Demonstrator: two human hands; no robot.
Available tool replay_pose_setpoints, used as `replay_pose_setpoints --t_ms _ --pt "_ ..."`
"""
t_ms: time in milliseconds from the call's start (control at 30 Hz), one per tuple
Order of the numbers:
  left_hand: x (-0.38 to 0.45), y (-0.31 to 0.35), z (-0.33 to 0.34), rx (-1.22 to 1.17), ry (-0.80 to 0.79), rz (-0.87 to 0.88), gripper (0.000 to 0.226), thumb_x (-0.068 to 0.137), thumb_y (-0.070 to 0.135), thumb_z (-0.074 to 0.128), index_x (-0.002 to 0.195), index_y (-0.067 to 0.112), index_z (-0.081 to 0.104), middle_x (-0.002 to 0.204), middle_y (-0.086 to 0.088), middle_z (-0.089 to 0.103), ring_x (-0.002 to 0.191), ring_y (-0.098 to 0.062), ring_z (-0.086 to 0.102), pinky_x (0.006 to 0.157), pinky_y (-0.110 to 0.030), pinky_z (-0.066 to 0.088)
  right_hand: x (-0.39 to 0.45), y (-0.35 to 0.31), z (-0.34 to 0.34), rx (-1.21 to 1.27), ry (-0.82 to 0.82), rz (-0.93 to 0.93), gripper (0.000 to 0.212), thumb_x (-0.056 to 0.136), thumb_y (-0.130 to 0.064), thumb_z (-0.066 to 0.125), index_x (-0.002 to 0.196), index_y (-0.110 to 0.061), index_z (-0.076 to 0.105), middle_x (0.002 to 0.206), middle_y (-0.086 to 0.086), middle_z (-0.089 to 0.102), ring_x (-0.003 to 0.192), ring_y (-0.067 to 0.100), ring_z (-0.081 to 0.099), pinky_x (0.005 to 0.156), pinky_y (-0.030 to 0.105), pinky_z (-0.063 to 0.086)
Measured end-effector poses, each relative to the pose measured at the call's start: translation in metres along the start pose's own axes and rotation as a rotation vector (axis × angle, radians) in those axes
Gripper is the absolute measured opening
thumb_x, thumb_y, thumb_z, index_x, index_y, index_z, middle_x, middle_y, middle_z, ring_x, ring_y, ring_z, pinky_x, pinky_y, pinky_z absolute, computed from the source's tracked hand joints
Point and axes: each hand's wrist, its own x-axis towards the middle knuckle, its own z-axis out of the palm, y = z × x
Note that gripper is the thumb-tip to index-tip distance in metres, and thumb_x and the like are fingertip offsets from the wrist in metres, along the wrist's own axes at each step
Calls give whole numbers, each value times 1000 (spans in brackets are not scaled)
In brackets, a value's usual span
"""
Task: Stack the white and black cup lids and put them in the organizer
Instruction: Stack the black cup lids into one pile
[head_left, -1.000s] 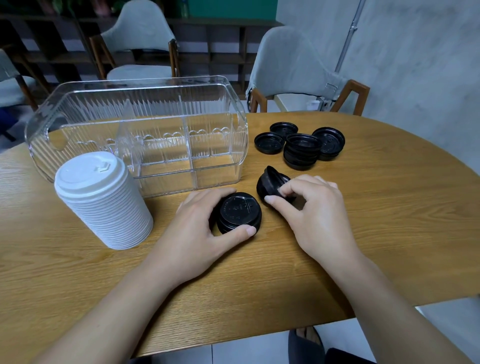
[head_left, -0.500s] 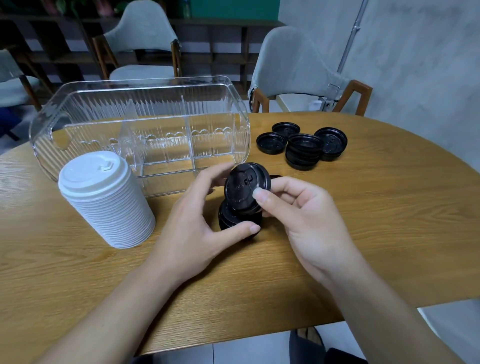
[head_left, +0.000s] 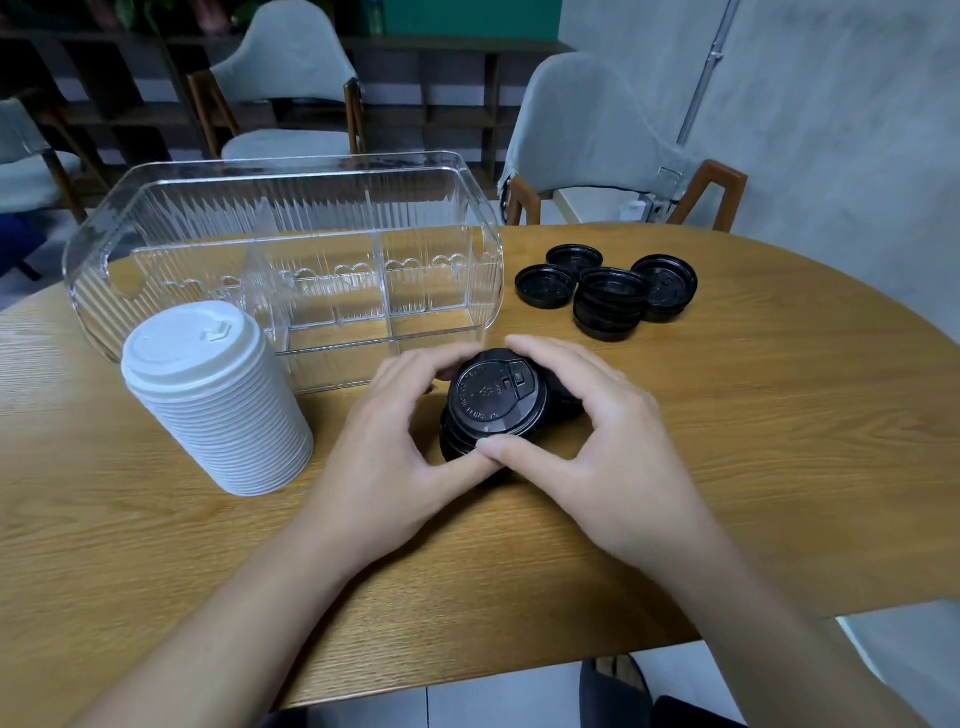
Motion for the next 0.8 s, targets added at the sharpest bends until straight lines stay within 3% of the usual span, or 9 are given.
replay_pose_setpoints --t_ms 133,233,400,533,667,800 --pt "0 2 -1 5 -12 -13 79 86 60 81 156 32 59 143 24 65 142 -15 56 116 -25 43 1 1 4 14 54 0 70 87 -39 91 151 -32 61 147 -25 61 143 2 53 121 36 43" --pt "-1 -1 0 37 -86 -55 96 80 61 92 163 38 50 150 27 58 149 -13 49 120 -27 41 1 3 6 48 66 42 67 87 -32 92 148 -30 62 140 -23 65 136 1 59 114 25 47" --pt "-1 -6 1 99 -196 -175 128 66 76 96 172 51 27 158 30 48 153 3 36 122 -26 35 1 5 10 17 43 74 71 91 -41 87 155 -31 57 146 -24 61 141 2 55 118 31 46" --pt "-1 -8 1 144 -201 -226 122 68 80 87 170 51 28 150 25 56 148 -4 46 125 -39 42 -1 3 19 -52 -2 83 69 94 -53 80 156 -34 57 150 -25 56 147 1 45 125 39 37" --pt "0 -5 1 163 -229 -231 117 75 71 87 172 47 26 132 42 51 145 -4 49 127 -41 39 -1 2 24 -145 -13 78 64 93 -55 78 151 -36 58 145 -26 58 144 -1 41 124 37 30" --pt "0 -6 1 141 -245 -246 116 74 67 87 171 49 26 141 31 59 143 -3 50 128 -44 37 -1 1 24 -188 -47 84 63 93 -57 76 150 -37 59 144 -28 58 143 -1 39 121 31 24"
